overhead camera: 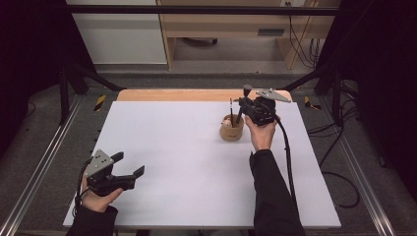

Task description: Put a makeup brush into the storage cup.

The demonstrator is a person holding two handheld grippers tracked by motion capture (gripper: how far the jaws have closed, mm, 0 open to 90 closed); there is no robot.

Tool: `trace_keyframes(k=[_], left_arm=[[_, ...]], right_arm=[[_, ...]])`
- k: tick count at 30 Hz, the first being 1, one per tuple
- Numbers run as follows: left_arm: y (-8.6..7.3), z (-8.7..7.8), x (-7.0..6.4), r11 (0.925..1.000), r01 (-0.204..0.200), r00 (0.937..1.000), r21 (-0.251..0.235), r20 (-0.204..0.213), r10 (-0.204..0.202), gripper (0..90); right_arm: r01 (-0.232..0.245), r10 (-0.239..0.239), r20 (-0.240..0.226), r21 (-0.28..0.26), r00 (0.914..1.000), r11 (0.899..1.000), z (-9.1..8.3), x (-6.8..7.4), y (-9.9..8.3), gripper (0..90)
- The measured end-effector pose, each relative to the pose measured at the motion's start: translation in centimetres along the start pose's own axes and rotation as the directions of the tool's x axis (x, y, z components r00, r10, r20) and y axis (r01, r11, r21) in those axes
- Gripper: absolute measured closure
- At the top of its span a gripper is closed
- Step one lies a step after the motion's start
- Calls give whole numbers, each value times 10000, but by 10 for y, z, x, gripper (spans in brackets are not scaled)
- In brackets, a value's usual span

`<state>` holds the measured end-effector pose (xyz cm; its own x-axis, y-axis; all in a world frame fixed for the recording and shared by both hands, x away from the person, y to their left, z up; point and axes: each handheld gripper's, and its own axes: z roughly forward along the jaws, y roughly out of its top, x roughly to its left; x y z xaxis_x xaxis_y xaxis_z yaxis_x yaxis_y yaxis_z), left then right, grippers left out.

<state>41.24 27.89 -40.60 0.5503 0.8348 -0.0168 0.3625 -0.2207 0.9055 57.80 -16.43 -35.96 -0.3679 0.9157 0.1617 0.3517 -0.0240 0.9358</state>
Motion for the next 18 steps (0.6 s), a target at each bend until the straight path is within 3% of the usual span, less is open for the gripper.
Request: trace_keyframes(k=[6, 18], left_arm=[[0, 0, 0, 10000, -23, 10000, -16, -7, 23, 95], [0, -1, 2, 10000, 2, 10000, -49, -50, -2, 95]], right_arm=[[-61, 60, 110, 20, 9999, 10000, 9, -5, -4, 773], [-38, 17, 370, 566, 9993, 9984, 25, -7, -16, 773]])
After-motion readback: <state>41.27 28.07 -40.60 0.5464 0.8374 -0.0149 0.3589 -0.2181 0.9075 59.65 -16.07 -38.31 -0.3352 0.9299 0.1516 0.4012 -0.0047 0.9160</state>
